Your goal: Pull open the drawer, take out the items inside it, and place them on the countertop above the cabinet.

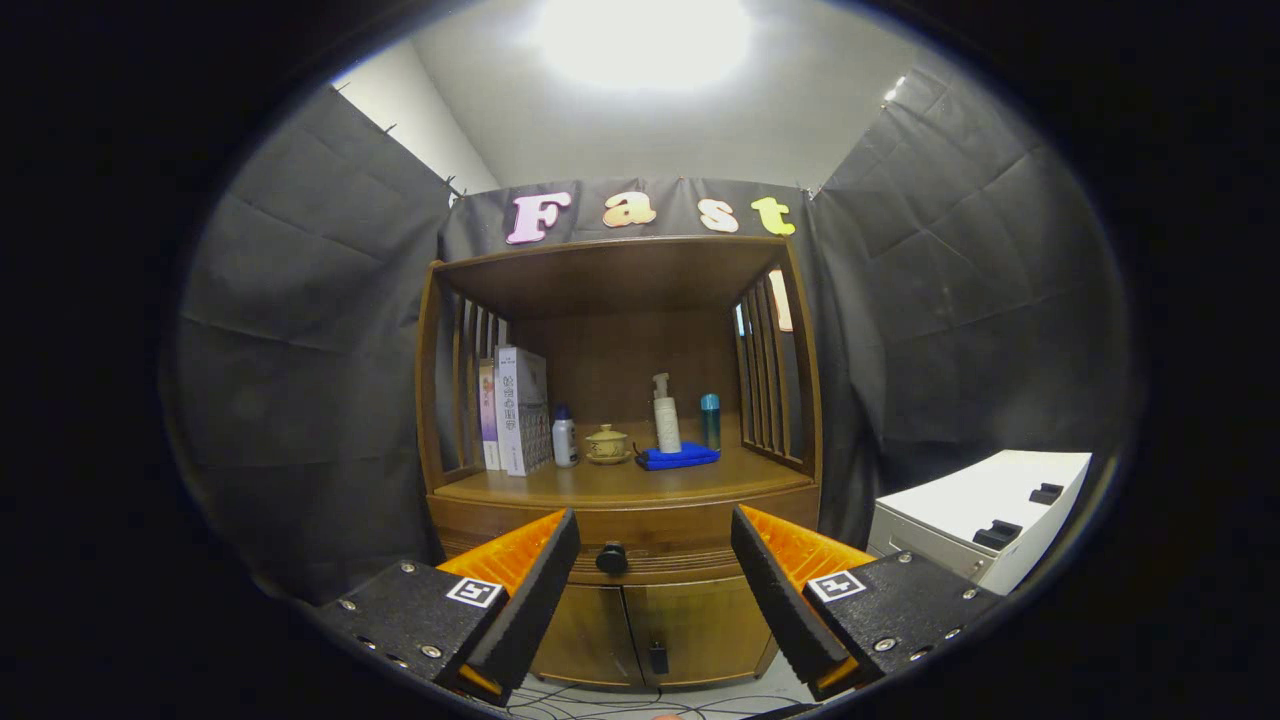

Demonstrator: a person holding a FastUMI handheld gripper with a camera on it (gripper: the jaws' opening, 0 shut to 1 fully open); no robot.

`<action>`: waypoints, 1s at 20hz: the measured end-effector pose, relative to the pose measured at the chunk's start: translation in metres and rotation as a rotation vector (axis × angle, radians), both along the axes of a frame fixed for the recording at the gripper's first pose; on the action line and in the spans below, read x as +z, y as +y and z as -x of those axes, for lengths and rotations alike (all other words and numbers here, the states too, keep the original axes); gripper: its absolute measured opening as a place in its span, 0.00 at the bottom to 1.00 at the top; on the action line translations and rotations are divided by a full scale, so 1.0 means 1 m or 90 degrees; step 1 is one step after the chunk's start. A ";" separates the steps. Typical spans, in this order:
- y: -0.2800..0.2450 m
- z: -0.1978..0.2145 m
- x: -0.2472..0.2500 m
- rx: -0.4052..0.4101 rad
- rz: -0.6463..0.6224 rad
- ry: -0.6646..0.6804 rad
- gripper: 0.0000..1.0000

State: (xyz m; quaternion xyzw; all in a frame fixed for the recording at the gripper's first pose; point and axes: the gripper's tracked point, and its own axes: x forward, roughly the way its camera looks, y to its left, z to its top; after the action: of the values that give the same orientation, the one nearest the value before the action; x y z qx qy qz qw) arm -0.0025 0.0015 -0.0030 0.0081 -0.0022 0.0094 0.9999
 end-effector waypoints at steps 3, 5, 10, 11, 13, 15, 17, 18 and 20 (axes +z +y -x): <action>0.002 0.001 -0.001 0.005 0.000 -0.001 0.95; 0.004 -0.001 -0.002 0.009 0.001 -0.003 0.95; 0.010 -0.010 -0.004 0.024 0.003 -0.005 0.95; 0.011 -0.013 -0.003 0.026 0.002 -0.009 0.95; 0.013 -0.025 -0.003 0.029 -0.004 -0.011 0.95; 0.015 -0.038 -0.005 0.034 -0.015 -0.005 0.95; 0.018 -0.051 -0.003 0.033 -0.019 -0.006 0.95; 0.018 -0.057 -0.002 0.030 -0.016 -0.011 0.95; 0.019 -0.072 -0.004 0.026 -0.010 -0.013 0.95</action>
State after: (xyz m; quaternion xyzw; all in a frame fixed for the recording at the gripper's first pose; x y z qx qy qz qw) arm 0.0700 0.0207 -0.0068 0.0160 -0.0125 0.0300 0.9993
